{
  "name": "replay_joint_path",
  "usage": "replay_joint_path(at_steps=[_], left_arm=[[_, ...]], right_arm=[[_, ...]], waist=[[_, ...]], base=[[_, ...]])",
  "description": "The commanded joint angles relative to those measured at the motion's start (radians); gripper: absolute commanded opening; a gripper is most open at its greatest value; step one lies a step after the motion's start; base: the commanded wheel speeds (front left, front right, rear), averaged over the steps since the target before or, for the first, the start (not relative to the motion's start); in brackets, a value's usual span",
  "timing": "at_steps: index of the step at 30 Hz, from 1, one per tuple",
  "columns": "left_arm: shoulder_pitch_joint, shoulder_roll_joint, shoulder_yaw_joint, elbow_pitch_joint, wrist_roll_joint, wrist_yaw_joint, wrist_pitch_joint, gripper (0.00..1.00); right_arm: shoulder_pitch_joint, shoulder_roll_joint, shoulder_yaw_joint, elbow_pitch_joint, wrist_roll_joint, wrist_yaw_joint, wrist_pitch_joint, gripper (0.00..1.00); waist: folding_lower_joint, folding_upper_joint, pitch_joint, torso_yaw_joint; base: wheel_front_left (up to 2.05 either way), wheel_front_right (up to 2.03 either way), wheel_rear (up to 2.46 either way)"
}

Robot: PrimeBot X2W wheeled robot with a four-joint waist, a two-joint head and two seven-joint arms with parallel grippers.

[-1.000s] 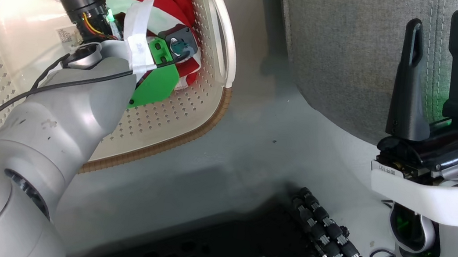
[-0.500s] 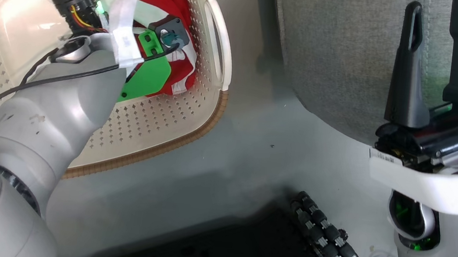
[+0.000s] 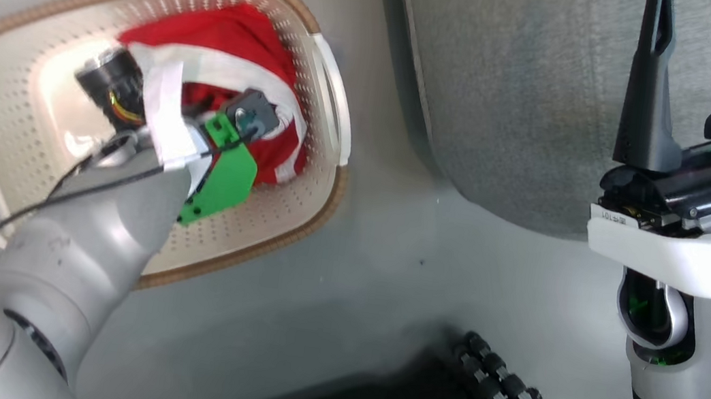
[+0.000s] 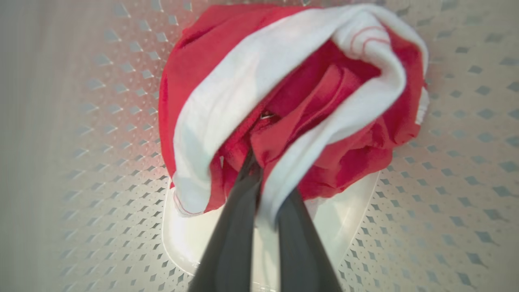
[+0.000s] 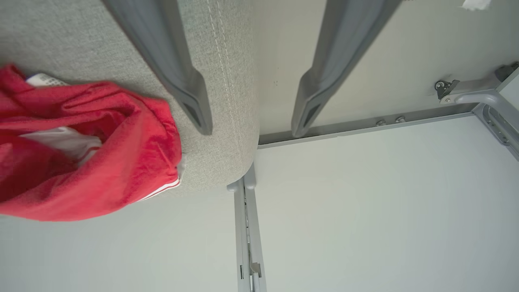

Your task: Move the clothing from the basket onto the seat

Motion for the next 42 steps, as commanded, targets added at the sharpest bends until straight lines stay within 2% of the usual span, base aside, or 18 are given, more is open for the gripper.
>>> replay_joint_path(at_steps=[1, 10, 15, 20, 22, 26, 29, 30, 32, 36, 41, 42], left_arm=[[0.033, 0.000, 0.006, -0.001, -0.016, 0.008, -0.019, 0.00], [0.169, -0.023, 0.051, -0.001, -0.091, 0.038, -0.147, 0.00], [0.245, -0.034, 0.097, -0.003, -0.148, 0.072, -0.258, 0.00], [0.297, -0.026, 0.134, -0.042, -0.183, 0.110, -0.295, 0.00], [0.311, -0.014, 0.156, -0.101, -0.192, 0.131, -0.298, 0.00], [0.365, 0.044, 0.215, -0.280, -0.172, 0.192, -0.296, 0.00], [0.410, 0.089, 0.291, -0.447, -0.153, 0.238, -0.297, 0.00], [0.448, 0.115, 0.349, -0.551, -0.140, 0.255, -0.297, 0.00], [0.478, 0.141, 0.403, -0.644, -0.116, 0.266, -0.297, 0.00], [0.538, 0.156, 0.517, -0.822, -0.085, 0.268, -0.297, 0.00], [0.602, 0.135, 0.661, -0.974, -0.104, 0.201, -0.296, 0.00], [0.602, 0.140, 0.679, -0.991, -0.081, 0.186, -0.296, 0.00]], right_arm=[[0.017, -0.006, -0.006, 0.007, -0.010, 0.000, 0.000, 1.00], [0.080, -0.040, -0.012, 0.053, -0.016, 0.000, 0.000, 1.00], [0.137, -0.055, -0.007, 0.088, -0.019, 0.000, 0.000, 1.00], [0.180, -0.056, 0.005, 0.117, -0.019, 0.000, 0.000, 1.00], [0.198, -0.054, 0.007, 0.127, -0.020, 0.000, 0.000, 1.00], [0.234, -0.050, 0.013, 0.144, -0.021, 0.000, 0.000, 1.00], [0.259, -0.049, 0.023, 0.158, -0.026, 0.000, 0.000, 1.00], [0.274, -0.045, 0.028, 0.165, -0.026, 0.000, 0.000, 1.00], [0.285, -0.041, 0.034, 0.173, -0.030, 0.000, 0.000, 1.00], [0.306, -0.033, 0.049, 0.187, -0.031, 0.000, 0.000, 1.00], [0.323, -0.017, 0.060, 0.203, -0.026, 0.000, 0.000, 1.00], [0.329, -0.015, 0.061, 0.209, -0.024, 0.000, 0.000, 1.00]], waist=[[0.0000, 0.0000, -0.121, 0.044], [0.0000, 0.0000, -0.364, 0.107], [0.0000, 0.0000, -0.513, 0.157], [0.0000, 0.0000, -0.611, 0.187], [0.0000, 0.0000, -0.649, 0.199], [0.0000, 0.0000, -0.710, 0.219], [0.0000, 0.0000, -0.750, 0.233], [0.0000, 0.0000, -0.773, 0.240], [0.0000, 0.0000, -0.791, 0.247], [0.0000, 0.0000, -0.822, 0.255], [0.0000, 0.0000, -0.851, 0.258], [0.0000, 0.0000, -0.859, 0.261]], base=[[0.00, 0.00, 0.00], [0.00, 0.00, 0.00], [0.00, 0.00, 0.00], [0.00, 0.00, 0.00], [0.00, 0.00, 0.00], [0.00, 0.00, 0.00], [0.00, 0.00, 0.00], [0.00, 0.00, 0.00], [0.00, 0.00, 0.00], [0.00, 0.00, 0.00], [0.00, 0.00, 0.00], [0.00, 0.00, 0.00]])
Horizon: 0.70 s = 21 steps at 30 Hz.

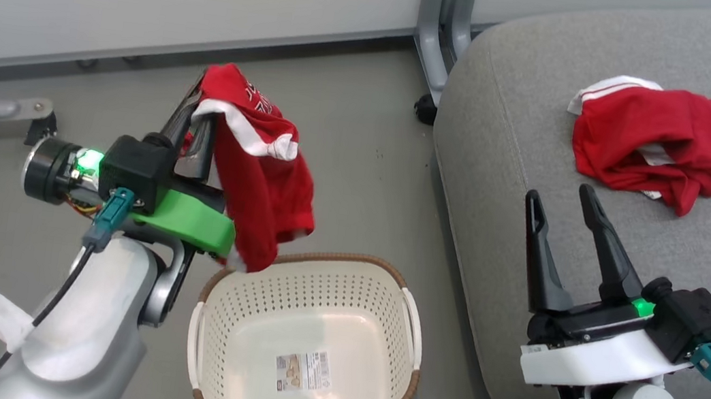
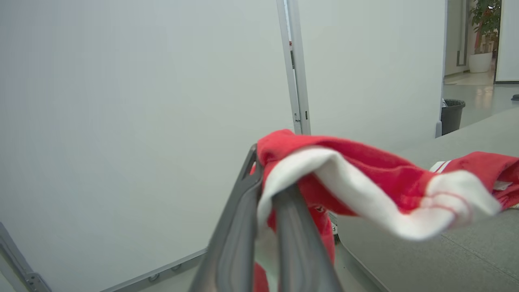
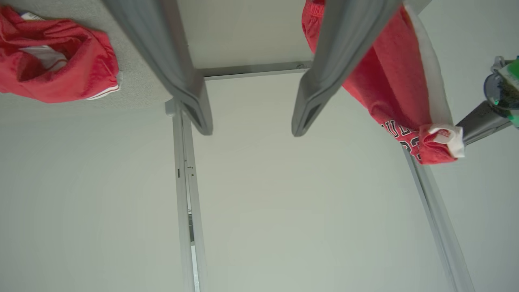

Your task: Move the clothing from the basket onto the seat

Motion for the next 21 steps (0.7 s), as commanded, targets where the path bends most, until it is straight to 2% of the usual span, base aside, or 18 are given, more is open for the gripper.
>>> replay_joint_path(at_steps=[1, 3, 8, 14, 21], left_arm=[[0.006, 0.008, 0.006, -0.009, 0.030, -0.016, 0.000, 0.00], [-0.009, -0.006, 0.033, -0.026, 0.033, -0.046, 0.000, 0.00], [-0.023, -0.023, 0.091, -0.070, 0.037, -0.091, 0.000, 0.00], [0.018, -0.074, 0.154, -0.157, 0.021, -0.124, 0.000, 0.00], [0.065, -0.150, 0.180, -0.249, 0.035, -0.154, 0.000, 0.00]], right_arm=[[0.023, 0.000, 0.000, 0.008, 0.008, 0.000, 0.000, 1.00], [0.023, 0.003, 0.014, 0.016, 0.010, 0.000, 0.000, 1.00], [0.017, 0.011, 0.042, 0.025, 0.013, 0.000, 0.000, 1.00], [0.030, 0.028, 0.058, 0.030, 0.019, 0.000, 0.000, 1.00], [0.040, 0.031, 0.063, 0.035, 0.021, 0.000, 0.000, 1.00]], waist=[[0.0001, 0.0000, -0.036, 0.022], [0.0001, 0.0000, -0.047, 0.025], [0.0001, 0.0000, -0.066, 0.014], [0.0001, 0.0000, -0.081, 0.008], [0.0001, 0.0000, -0.091, 0.013]], base=[[0.00, 0.00, 0.00], [0.00, 0.00, 0.00], [0.00, 0.00, 0.00], [0.00, 0.00, 0.00], [0.00, 0.00, 0.00]])
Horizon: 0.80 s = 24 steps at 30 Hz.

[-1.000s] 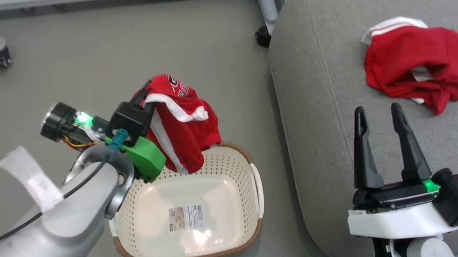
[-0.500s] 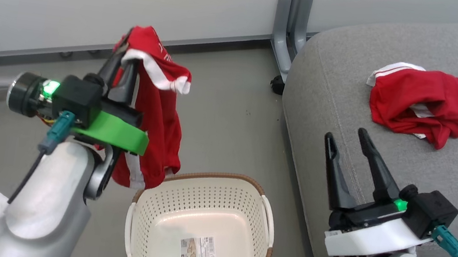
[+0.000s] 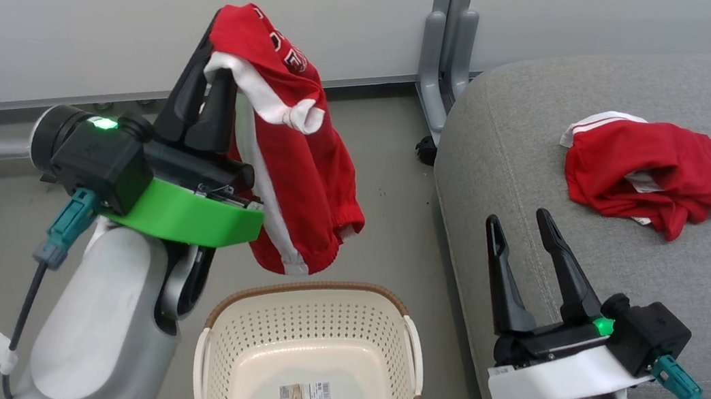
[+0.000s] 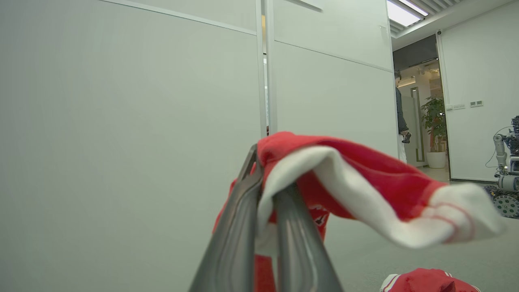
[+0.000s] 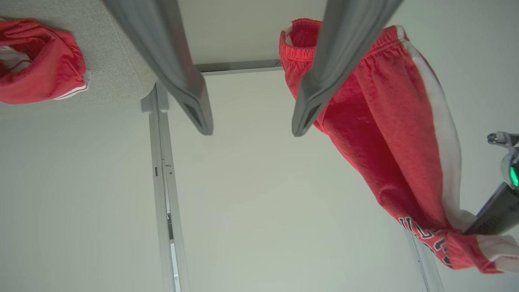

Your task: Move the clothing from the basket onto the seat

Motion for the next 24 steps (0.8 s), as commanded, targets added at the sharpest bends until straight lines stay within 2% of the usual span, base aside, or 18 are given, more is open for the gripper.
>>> replay_joint_path(at_steps=[1, 9, 17, 24], left_arm=[[0.023, -0.010, 0.002, -0.010, 0.007, -0.005, 0.000, 0.00], [0.039, -0.045, -0.066, -0.044, -0.034, 0.002, 0.000, 0.00], [0.005, -0.046, -0.186, -0.073, -0.118, 0.064, 0.000, 0.00], [0.001, -0.046, -0.214, -0.063, -0.127, 0.078, 0.000, 0.00]], right_arm=[[0.012, -0.002, 0.000, 0.003, 0.005, 0.000, 0.000, 1.00], [0.014, -0.013, 0.007, 0.006, 0.001, 0.000, 0.000, 1.00], [0.007, -0.025, 0.015, 0.011, 0.004, 0.000, 0.000, 1.00], [0.003, -0.028, 0.019, 0.016, 0.004, 0.000, 0.000, 1.00]], waist=[[0.0001, 0.0000, -0.001, 0.003], [0.0001, 0.0000, 0.008, 0.011], [0.0001, 0.0000, 0.019, 0.009], [0.0001, 0.0000, 0.023, -0.001]], base=[[0.00, 0.00, 0.00], [0.00, 0.00, 0.00], [0.00, 0.00, 0.00], [0.00, 0.00, 0.00]])
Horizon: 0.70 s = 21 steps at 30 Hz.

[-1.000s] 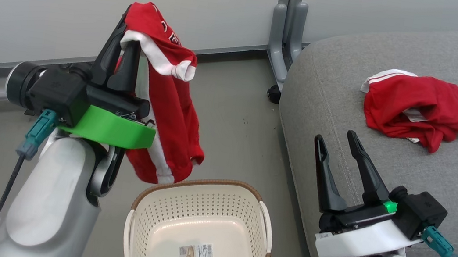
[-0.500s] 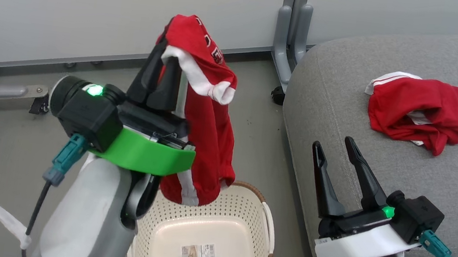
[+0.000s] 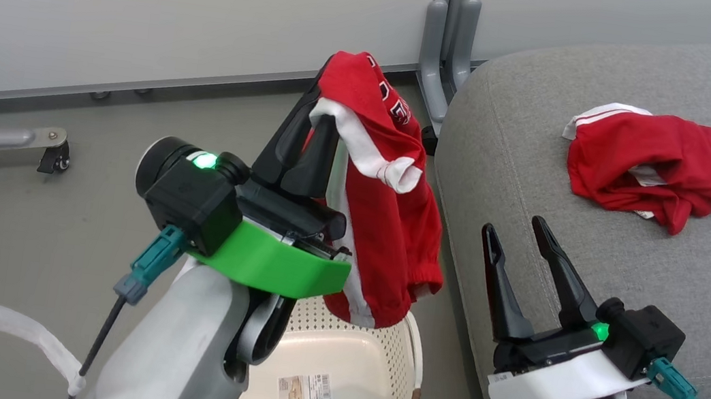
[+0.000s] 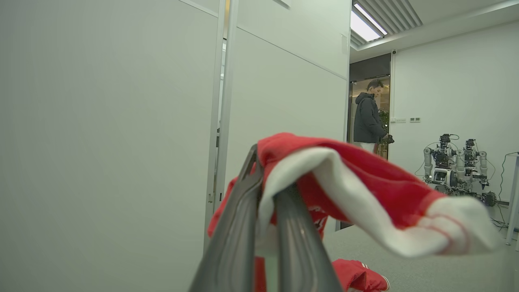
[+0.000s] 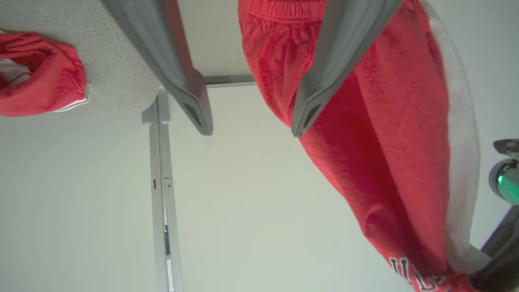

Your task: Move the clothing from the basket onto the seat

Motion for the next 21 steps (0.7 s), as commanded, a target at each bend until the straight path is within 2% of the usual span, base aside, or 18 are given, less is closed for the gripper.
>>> replay_joint_path(at_steps=[1, 10, 17, 21], left_arm=[[-0.013, 0.001, 0.003, 0.001, -0.009, 0.004, 0.000, 0.00], [-0.025, 0.001, -0.002, 0.007, -0.014, 0.009, 0.000, 0.00], [-0.025, 0.001, -0.014, 0.014, -0.014, 0.008, 0.000, 0.00], [-0.027, 0.001, -0.028, 0.019, -0.014, 0.007, 0.000, 0.00]], right_arm=[[-0.002, -0.004, 0.000, 0.003, 0.003, 0.000, 0.000, 1.00], [-0.003, -0.011, 0.036, -0.002, 0.016, 0.000, 0.000, 1.00], [-0.040, -0.053, 0.236, -0.034, 0.047, 0.000, 0.000, 1.00], [-0.058, -0.072, 0.309, -0.018, 0.058, 0.000, 0.000, 1.00]], waist=[[0.0000, 0.0000, 0.001, -0.002], [0.0000, 0.0000, 0.006, -0.009], [0.0000, 0.0000, 0.009, -0.005], [0.0000, 0.0000, 0.006, 0.004]], base=[[0.00, 0.00, 0.00], [0.00, 0.00, 0.00], [0.00, 0.00, 0.00], [0.00, 0.00, 0.00]])
